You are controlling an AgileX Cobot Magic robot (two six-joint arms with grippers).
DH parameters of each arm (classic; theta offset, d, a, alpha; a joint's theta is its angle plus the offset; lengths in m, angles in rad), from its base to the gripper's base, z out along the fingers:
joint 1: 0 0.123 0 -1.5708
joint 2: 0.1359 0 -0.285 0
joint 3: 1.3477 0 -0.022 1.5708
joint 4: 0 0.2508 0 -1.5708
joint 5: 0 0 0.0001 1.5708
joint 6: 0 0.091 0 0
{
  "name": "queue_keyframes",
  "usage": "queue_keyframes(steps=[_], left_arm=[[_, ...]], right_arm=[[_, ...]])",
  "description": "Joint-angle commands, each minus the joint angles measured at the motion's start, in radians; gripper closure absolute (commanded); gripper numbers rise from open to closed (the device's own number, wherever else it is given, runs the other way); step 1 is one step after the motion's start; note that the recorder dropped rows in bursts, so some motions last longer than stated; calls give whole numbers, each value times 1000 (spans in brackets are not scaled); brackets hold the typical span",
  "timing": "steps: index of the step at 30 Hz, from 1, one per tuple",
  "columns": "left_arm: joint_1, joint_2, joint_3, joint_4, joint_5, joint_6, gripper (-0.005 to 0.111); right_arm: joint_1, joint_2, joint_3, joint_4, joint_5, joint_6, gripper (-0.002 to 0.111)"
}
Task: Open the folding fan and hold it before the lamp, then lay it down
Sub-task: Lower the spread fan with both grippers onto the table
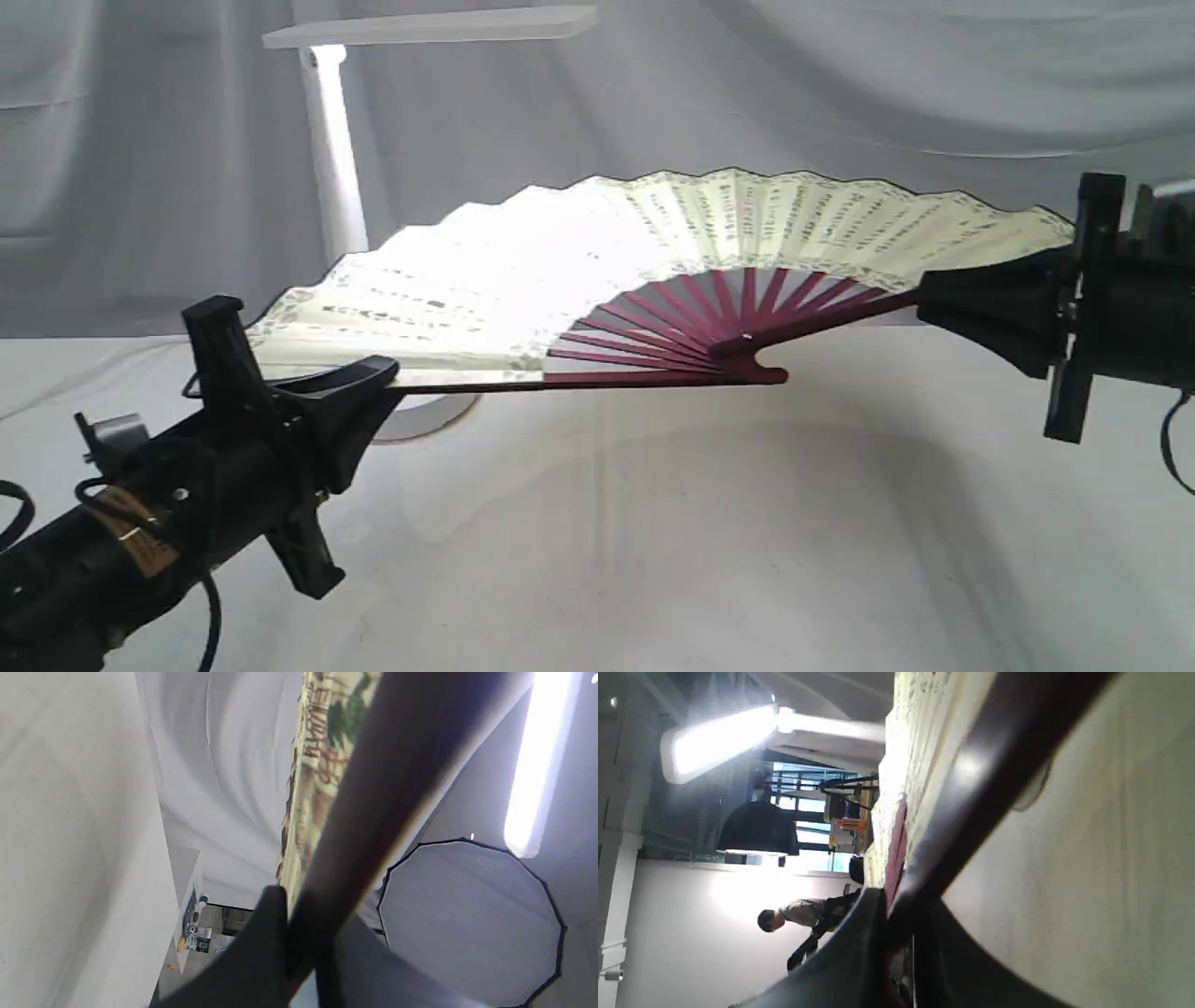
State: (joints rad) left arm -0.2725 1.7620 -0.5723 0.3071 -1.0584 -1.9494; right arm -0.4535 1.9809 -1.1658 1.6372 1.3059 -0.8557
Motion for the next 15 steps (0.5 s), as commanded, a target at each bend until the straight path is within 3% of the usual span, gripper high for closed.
queue_keyframes(steps=[1, 8, 15], left_arm=[[-11, 34, -49, -197, -37, -28, 107], [-77, 151, -143, -196, -37, -28, 107], [-89, 277, -229, -162, -37, -10, 107]], right_arm=[[-81, 1, 46, 47, -85, -69, 108], [-147, 1, 114, 44, -85, -107, 108], [-192, 1, 152, 17, -85, -122, 108]])
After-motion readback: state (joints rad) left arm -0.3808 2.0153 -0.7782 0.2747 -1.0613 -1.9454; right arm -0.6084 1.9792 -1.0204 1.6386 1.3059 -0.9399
